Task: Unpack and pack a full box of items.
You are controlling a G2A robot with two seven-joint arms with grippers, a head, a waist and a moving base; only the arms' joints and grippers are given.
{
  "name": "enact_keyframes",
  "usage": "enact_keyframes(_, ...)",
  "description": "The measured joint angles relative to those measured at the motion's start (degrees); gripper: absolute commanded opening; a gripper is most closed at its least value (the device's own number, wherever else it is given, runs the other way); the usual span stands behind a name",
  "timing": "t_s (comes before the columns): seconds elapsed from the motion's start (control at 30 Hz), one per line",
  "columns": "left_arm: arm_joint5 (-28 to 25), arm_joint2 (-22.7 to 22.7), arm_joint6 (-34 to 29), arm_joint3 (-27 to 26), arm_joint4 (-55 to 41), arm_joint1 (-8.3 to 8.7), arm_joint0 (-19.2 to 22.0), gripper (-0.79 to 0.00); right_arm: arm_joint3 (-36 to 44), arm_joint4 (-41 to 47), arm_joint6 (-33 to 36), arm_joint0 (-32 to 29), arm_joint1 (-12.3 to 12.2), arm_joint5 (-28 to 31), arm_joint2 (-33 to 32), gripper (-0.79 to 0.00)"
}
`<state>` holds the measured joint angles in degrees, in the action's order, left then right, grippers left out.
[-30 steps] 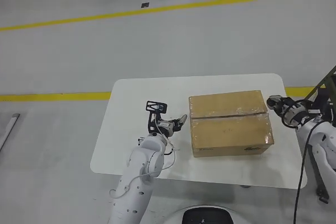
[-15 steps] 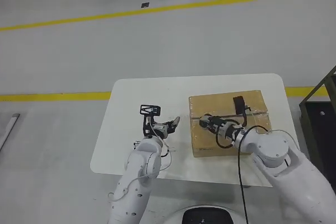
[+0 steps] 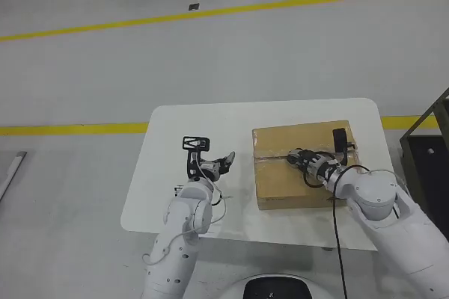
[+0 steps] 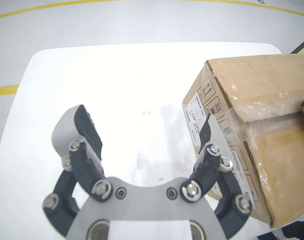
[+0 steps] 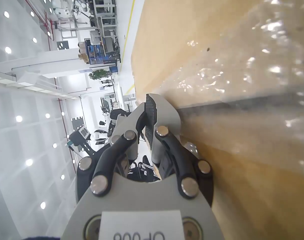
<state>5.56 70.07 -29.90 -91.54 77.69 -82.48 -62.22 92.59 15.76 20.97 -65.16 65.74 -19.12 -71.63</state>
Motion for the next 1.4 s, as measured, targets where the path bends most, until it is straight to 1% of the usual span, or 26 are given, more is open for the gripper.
enact_keyframes(0.2, -0.6, -1.0, 0.1, 0.8, 0.1, -0.16, 0.7, 0.0, 2.2, -1.0, -0.1, -2.1, -0.6, -1.1, -4.1, -0.785)
enact_keyframes(0.67, -0.3, -2.6, 0.3, 1.9, 0.9, -0.52, 2.0, 0.0, 3.2, -1.8, 0.5, -6.5, -1.7, -1.2, -11.7, -0.785)
enact_keyframes(0.83, -1.7, -2.9, 0.7, 2.1, 0.4, -0.58, 2.3, 0.0, 4.4, -1.7, 0.0, -7.6, -2.2, -1.6, -16.1, -0.785)
enact_keyframes(0.9, -2.1, -2.9, 0.8, 2.0, 0.4, -0.58, 2.4, 0.0, 5.3, -2.0, -0.7, -8.4, -2.4, -1.2, -18.8, -0.785)
enact_keyframes(1.03, -2.5, -2.9, 0.9, 1.9, 0.8, -0.56, 2.5, 0.0, 6.3, -4.3, -2.4, -10.8, -3.1, 2.0, -24.9, -0.785)
enact_keyframes(1.13, -2.9, -2.9, 2.2, 1.7, 2.3, -0.45, 2.3, 0.0, 5.5, -8.6, -2.9, -13.7, -3.5, 6.7, -27.6, -0.785)
enact_keyframes(1.2, -3.0, -3.4, 3.3, 1.7, 6.0, -0.25, 2.1, 0.0, 4.6, -12.1, -3.5, -15.3, -3.6, 10.4, -27.2, -0.785)
enact_keyframes(1.3, -2.9, -4.4, 4.8, 1.5, 11.0, -0.1, 1.5, 0.0, 3.3, -18.1, -4.4, -16.7, -3.5, 15.1, -24.7, -0.785)
enact_keyframes(1.4, -3.2, -5.2, 5.0, 1.5, 13.6, -0.08, 1.2, 0.0, 1.9, -18.3, -3.5, -17.1, -3.2, 17.0, -22.1, -0.785)
